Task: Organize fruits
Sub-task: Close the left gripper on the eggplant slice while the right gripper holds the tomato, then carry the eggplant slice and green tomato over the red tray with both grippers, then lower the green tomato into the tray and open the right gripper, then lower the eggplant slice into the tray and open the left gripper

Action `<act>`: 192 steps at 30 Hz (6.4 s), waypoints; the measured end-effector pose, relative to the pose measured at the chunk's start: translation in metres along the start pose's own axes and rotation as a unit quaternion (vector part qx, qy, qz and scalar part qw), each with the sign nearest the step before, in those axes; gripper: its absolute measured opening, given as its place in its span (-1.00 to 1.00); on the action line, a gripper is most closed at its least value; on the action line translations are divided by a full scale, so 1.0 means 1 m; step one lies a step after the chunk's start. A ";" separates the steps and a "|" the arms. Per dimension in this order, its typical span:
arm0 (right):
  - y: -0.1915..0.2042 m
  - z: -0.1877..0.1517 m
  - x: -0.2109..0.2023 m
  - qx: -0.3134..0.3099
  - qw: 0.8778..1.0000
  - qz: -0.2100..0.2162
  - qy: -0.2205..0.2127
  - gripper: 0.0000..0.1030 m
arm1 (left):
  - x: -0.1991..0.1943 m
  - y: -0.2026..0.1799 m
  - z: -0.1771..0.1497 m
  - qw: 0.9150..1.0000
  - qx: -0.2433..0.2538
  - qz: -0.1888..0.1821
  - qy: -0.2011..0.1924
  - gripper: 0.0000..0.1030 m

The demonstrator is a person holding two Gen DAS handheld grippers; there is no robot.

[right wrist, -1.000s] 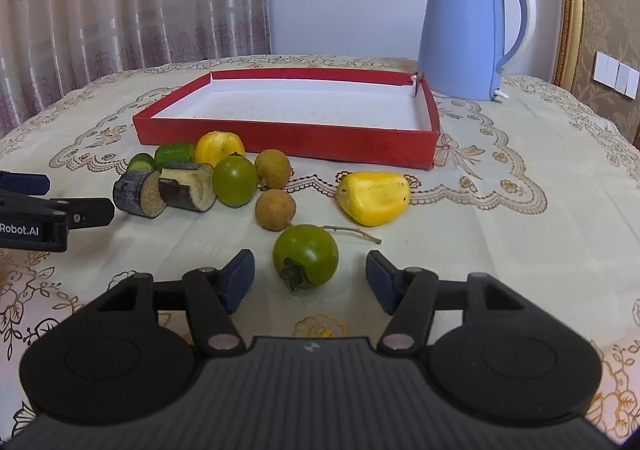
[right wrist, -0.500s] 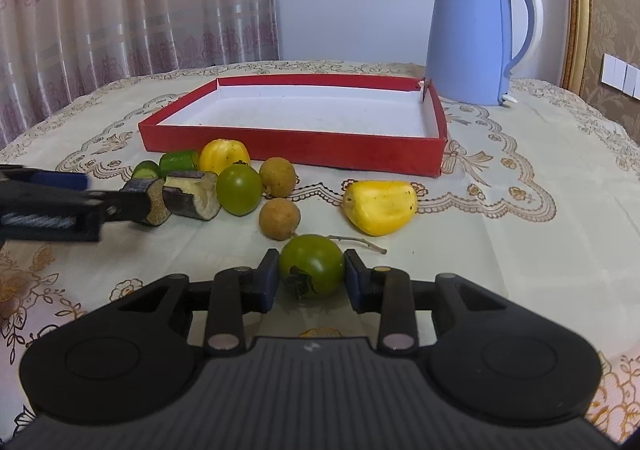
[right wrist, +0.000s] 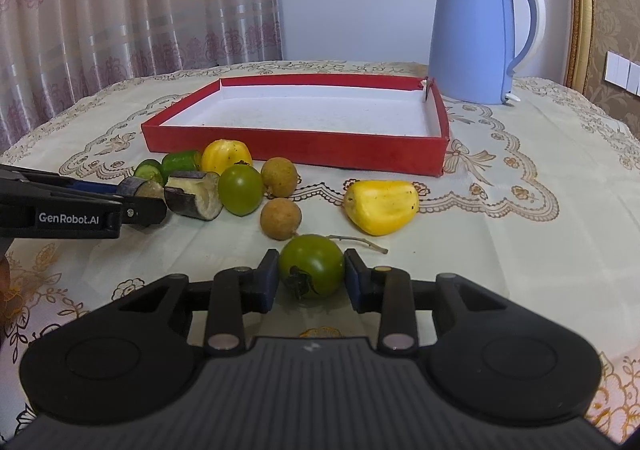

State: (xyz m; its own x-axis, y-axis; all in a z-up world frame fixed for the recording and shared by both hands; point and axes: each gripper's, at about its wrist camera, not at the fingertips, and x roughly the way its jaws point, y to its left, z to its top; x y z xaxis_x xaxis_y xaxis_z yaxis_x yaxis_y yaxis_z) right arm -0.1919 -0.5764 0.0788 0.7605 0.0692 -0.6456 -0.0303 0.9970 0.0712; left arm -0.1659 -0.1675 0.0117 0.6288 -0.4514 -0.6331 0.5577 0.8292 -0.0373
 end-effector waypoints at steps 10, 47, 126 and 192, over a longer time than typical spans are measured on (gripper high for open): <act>0.000 0.000 0.000 0.000 1.000 0.000 0.000 -0.36 | 0.003 0.008 -0.001 1.000 -0.018 -0.011 0.001 -0.32; -0.023 0.084 -0.001 -0.051 0.995 -0.026 -0.088 -0.37 | 0.001 0.003 0.086 0.992 0.021 -0.019 -0.127 -0.38; -0.048 0.120 0.149 -0.036 0.997 -0.064 0.019 -0.23 | 0.126 0.038 0.112 0.997 -0.048 -0.057 -0.011 -0.38; -0.153 0.081 0.098 0.218 0.966 -0.075 -0.114 1.00 | 0.133 0.002 0.114 0.998 0.036 0.043 0.008 -0.36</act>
State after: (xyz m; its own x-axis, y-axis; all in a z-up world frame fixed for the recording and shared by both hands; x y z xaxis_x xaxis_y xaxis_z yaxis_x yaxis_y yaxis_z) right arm -0.0602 -0.7250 0.0659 0.8597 -0.1345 -0.4928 0.3298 0.8828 0.3344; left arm -0.0199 -0.2636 0.0155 0.6684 -0.3733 -0.6433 0.5393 0.8389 0.0735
